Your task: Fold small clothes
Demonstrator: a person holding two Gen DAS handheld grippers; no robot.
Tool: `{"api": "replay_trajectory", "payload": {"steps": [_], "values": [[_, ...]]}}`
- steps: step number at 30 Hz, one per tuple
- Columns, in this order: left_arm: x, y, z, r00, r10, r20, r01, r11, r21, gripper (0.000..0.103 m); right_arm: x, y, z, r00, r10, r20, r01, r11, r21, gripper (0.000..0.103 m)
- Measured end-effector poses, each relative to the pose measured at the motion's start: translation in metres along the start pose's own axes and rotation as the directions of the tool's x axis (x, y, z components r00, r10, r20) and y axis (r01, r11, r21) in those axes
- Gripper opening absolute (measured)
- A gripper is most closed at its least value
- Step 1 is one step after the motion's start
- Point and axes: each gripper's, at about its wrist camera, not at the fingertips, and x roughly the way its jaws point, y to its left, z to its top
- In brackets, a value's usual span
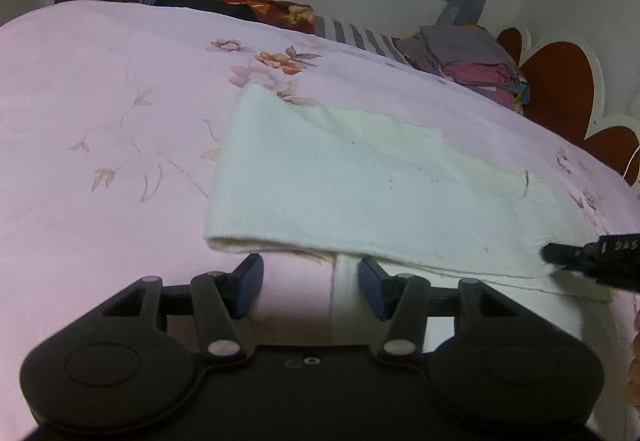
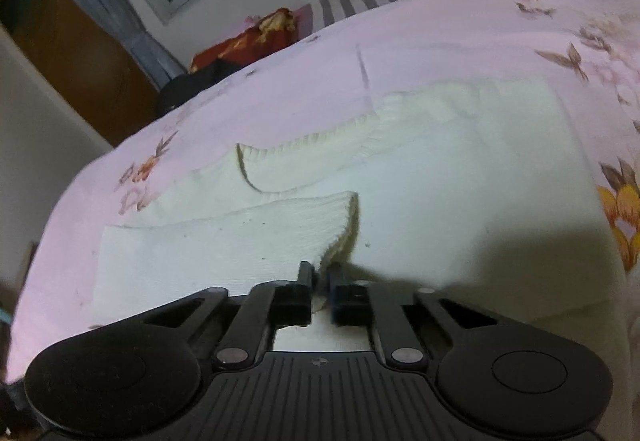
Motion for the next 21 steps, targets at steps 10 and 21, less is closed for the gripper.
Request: {"api": "replay_trajectory", "payload": {"steps": [10,21], "values": [[0.005,-0.003,0.012,0.999,0.01,-0.031,-0.009,0.999,0.047,0.034,-0.058,-0.055,0.014,0.977,-0.151,0.152,0.148,0.988,0.034,0.004],[0.006,-0.004,0.013,0.999,-0.001,-0.041,0.003,0.998,0.058,0.032,-0.073,-0.073,0.011,0.97,-0.186,0.157,0.182,0.983,0.034,0.005]]}}
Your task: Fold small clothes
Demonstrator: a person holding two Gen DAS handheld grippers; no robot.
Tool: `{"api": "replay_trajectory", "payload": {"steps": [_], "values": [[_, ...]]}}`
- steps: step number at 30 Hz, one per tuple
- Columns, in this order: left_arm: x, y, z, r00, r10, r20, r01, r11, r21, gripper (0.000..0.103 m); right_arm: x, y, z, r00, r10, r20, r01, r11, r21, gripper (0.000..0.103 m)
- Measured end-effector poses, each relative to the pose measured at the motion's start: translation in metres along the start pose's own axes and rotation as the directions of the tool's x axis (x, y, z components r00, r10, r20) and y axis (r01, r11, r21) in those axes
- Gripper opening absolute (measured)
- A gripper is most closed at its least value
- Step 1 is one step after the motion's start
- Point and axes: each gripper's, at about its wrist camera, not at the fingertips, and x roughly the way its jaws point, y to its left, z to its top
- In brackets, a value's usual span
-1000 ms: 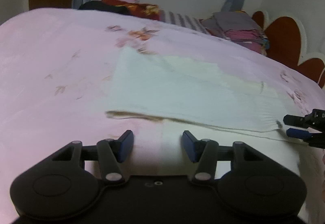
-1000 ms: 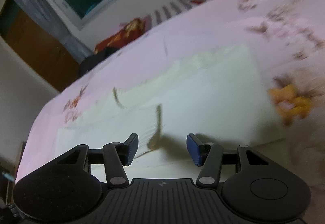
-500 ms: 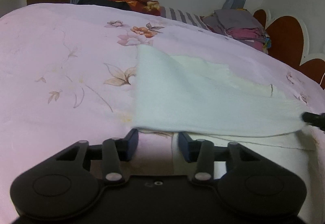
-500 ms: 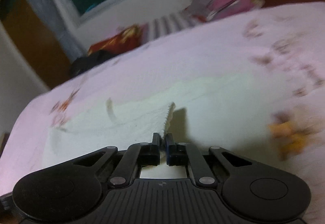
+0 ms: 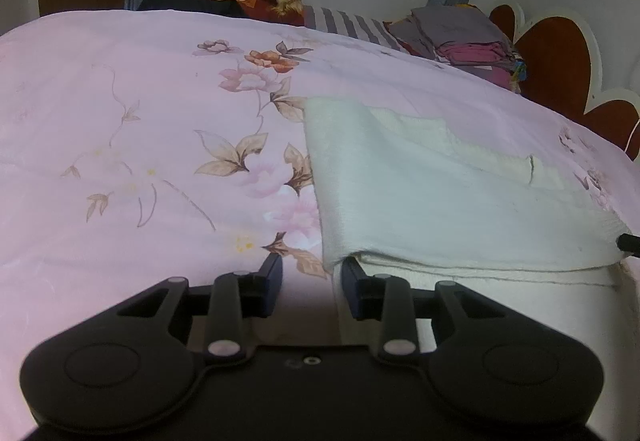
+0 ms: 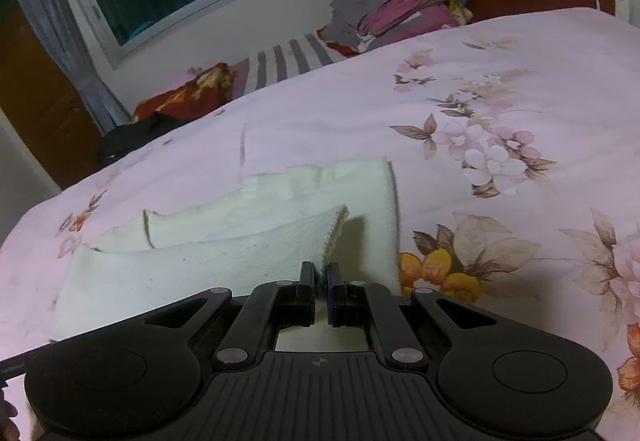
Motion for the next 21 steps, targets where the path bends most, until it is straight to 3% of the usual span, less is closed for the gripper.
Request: {"api": "replay_trajectory", "payload": {"steps": [21], "values": [[0.003,-0.002,0.001,1.0,0.001,-0.012,-0.001,1.0,0.026,0.032,-0.005,-0.012,-0.01,0.999,-0.03,-0.014,0.03,0.999,0.014,0.005]]}}
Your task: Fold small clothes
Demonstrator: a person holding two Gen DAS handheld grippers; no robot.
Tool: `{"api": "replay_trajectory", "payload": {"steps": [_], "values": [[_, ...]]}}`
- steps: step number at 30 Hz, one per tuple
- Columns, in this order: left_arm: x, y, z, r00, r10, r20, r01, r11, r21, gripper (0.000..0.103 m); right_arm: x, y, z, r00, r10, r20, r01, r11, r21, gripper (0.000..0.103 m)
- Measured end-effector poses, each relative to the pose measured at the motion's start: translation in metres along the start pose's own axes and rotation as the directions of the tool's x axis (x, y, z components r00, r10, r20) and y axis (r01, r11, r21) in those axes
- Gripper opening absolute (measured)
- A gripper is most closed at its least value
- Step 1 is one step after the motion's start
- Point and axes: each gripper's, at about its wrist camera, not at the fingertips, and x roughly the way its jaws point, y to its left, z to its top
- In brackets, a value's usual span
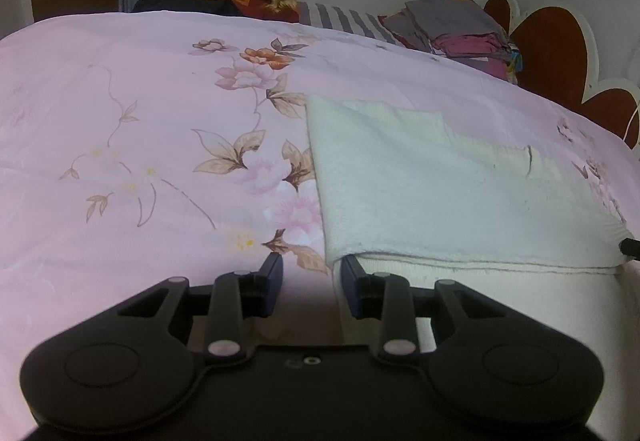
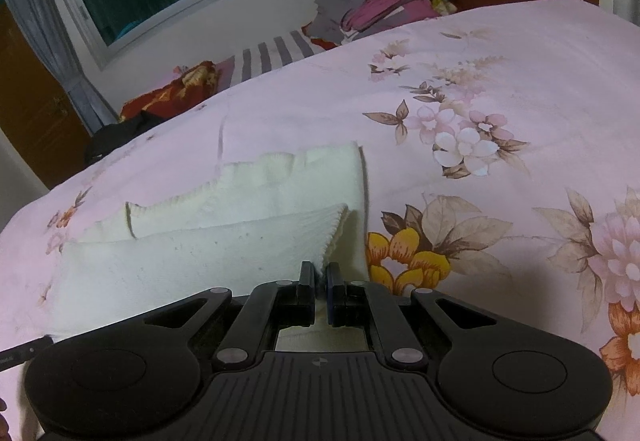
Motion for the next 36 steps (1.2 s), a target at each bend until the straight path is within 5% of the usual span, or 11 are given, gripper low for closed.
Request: {"api": "replay_trajectory", "payload": {"steps": [14,16,17,18,20,23,25,30,36], "values": [[-0.001,0.004,0.0,1.0,-0.027,-0.001,0.027,1.0,-0.014,0.033,0.012,-0.004,-0.006,0.999,-0.022,-0.04,0.022,1.0,0.0,0.005],[-0.015,0.009,0.0,0.998,-0.046,0.049,0.048,0.997,-0.057,0.041,0.008,-0.003,-0.005,0.998,-0.046,-0.034,0.045,0.999,-0.014,0.005],[-0.026,0.009,0.0,0.994,-0.043,0.1,0.049,0.997,-0.054,0.047,0.004,-0.003,-0.003,0.996,-0.082,-0.019,0.082,0.997,-0.015,0.01],[-0.036,0.004,0.001,0.989,-0.039,0.143,0.044,0.998,-0.037,0.052,-0.002,-0.003,-0.002,0.992,-0.123,0.008,0.124,0.992,-0.015,0.035],[-0.042,-0.011,0.005,0.983,-0.056,0.176,0.056,0.998,0.003,0.057,-0.015,0.001,-0.002,0.985,-0.149,0.089,0.152,0.988,-0.024,0.056],[-0.02,-0.038,0.011,0.987,-0.104,0.12,0.097,0.994,0.058,0.053,-0.011,0.02,-0.005,0.994,-0.069,0.084,0.076,0.994,-0.081,0.053],[0.001,-0.047,0.009,0.993,-0.1,0.057,0.097,0.994,0.052,0.05,-0.001,0.036,-0.009,0.998,-0.026,0.052,0.033,0.99,-0.135,0.037],[0.012,-0.049,0.008,0.995,-0.101,-0.015,0.102,0.991,0.084,0.051,0.024,0.038,-0.02,0.992,-0.11,-0.064,0.094,0.972,-0.215,0.027],[0.025,-0.046,0.063,0.988,-0.149,0.044,0.145,0.986,0.079,0.053,0.023,0.042,0.02,0.998,-0.046,0.032,0.052,0.976,-0.21,0.027]]}}
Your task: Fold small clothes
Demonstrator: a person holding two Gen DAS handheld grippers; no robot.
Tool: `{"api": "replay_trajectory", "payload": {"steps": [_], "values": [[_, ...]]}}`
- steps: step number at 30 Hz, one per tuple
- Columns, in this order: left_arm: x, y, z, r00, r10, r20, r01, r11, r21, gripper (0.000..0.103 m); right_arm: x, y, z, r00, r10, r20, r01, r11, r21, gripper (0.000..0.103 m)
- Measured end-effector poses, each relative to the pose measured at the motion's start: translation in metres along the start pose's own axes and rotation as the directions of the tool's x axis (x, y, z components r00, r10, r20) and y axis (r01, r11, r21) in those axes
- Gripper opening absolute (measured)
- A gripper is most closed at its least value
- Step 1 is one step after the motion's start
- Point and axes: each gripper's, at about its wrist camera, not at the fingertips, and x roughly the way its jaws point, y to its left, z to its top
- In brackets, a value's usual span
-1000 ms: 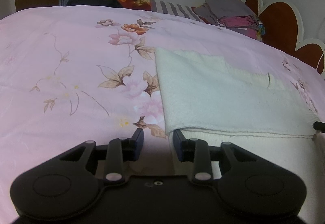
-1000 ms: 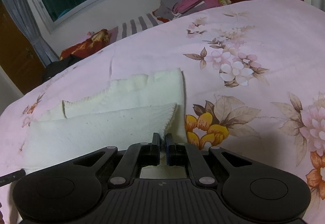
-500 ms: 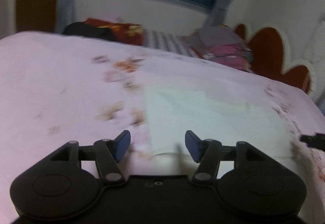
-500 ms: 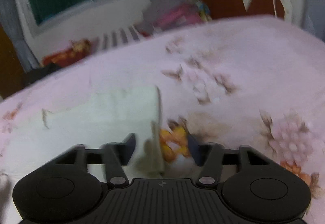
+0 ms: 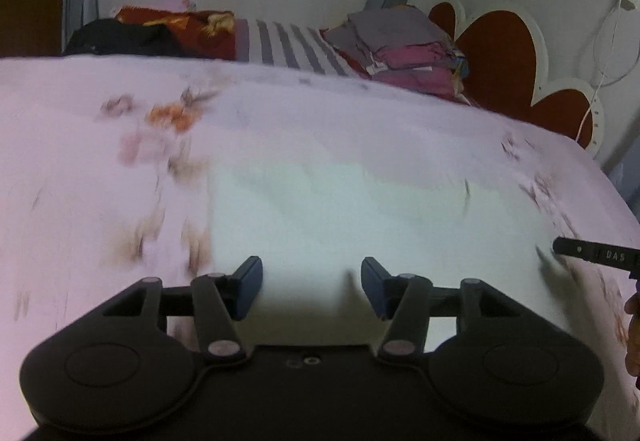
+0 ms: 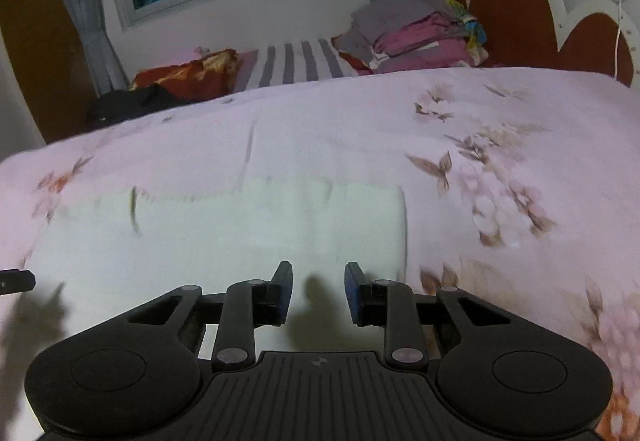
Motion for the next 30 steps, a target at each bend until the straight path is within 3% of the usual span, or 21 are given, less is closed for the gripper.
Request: {"api": "replay_trajectory", "payload": {"steps": [4,6,7,10,12,13,17,20,23,27,30], "values": [[0.044,0.015,0.02,0.999,0.01,-0.037,-0.011,1.0,-0.007,0.054,0.032,-0.005,0.017,0.999,0.017,-0.046,-0.018,1.0,-0.022,0.027],[0.06,0.028,0.019,0.999,0.018,-0.047,-0.019,1.0,-0.012,0.054,0.049,-0.006,0.015,0.994,-0.062,-0.086,0.057,0.996,-0.061,0.027],[0.059,0.032,0.017,1.0,-0.003,-0.018,0.003,1.0,-0.012,0.054,0.055,-0.01,0.011,0.988,-0.112,-0.105,0.107,0.993,-0.055,0.027],[0.046,0.028,0.021,1.0,0.0,0.002,0.0,1.0,0.009,0.053,0.04,-0.019,0.01,0.992,-0.104,-0.068,0.106,0.994,0.014,0.027],[0.033,0.013,0.02,0.998,-0.047,0.047,0.046,0.999,0.007,0.054,0.021,-0.007,0.012,0.999,-0.052,0.016,0.052,0.998,0.022,0.028],[0.032,0.002,0.019,0.996,-0.082,0.04,0.082,0.997,0.003,0.054,0.019,0.003,0.013,1.0,-0.008,0.017,0.008,1.0,0.026,0.028],[0.037,-0.049,0.005,0.993,-0.119,-0.002,0.119,0.993,0.025,0.055,0.034,0.063,0.009,0.988,0.145,-0.047,-0.148,0.988,-0.051,0.028],[0.049,-0.07,-0.009,0.993,-0.11,-0.038,0.113,0.992,0.059,0.055,0.047,0.092,-0.002,0.98,0.173,-0.103,-0.183,0.979,-0.094,0.027],[0.049,-0.07,-0.021,0.998,-0.042,-0.042,0.048,0.986,0.157,0.054,0.046,0.085,-0.01,0.984,0.151,-0.098,-0.161,0.981,-0.111,0.027],[0.021,-0.029,-0.033,0.999,0.049,0.0,-0.048,0.984,0.172,0.054,0.034,0.024,-0.011,0.997,-0.033,-0.074,0.028,0.998,-0.061,0.027],[0.003,-0.022,-0.039,0.999,0.023,0.034,-0.028,0.986,0.167,0.053,0.025,-0.001,-0.013,0.996,-0.02,-0.086,0.017,0.999,-0.032,0.028]]}}
